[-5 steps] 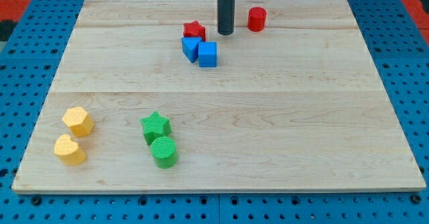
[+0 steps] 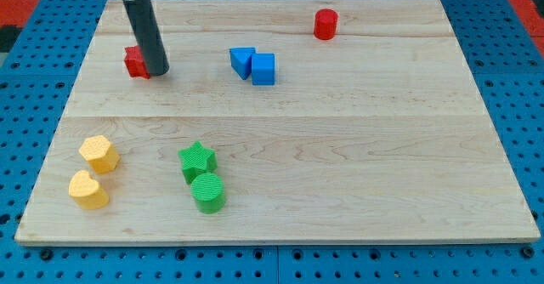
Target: Push the red star towards top left
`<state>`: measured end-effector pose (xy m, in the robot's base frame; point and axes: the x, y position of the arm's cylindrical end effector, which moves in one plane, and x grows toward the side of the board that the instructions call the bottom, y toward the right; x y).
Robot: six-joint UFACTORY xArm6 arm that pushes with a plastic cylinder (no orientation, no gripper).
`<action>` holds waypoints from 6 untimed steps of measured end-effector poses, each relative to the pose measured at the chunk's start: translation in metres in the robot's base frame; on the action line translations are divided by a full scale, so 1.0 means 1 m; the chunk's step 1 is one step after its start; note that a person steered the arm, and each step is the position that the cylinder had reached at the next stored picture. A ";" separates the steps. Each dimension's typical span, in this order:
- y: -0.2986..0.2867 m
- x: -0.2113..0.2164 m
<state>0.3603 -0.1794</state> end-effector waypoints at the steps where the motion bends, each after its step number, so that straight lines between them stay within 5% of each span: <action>1: -0.036 0.010; 4: -0.085 -0.051; 5: -0.071 -0.015; 6: -0.061 -0.037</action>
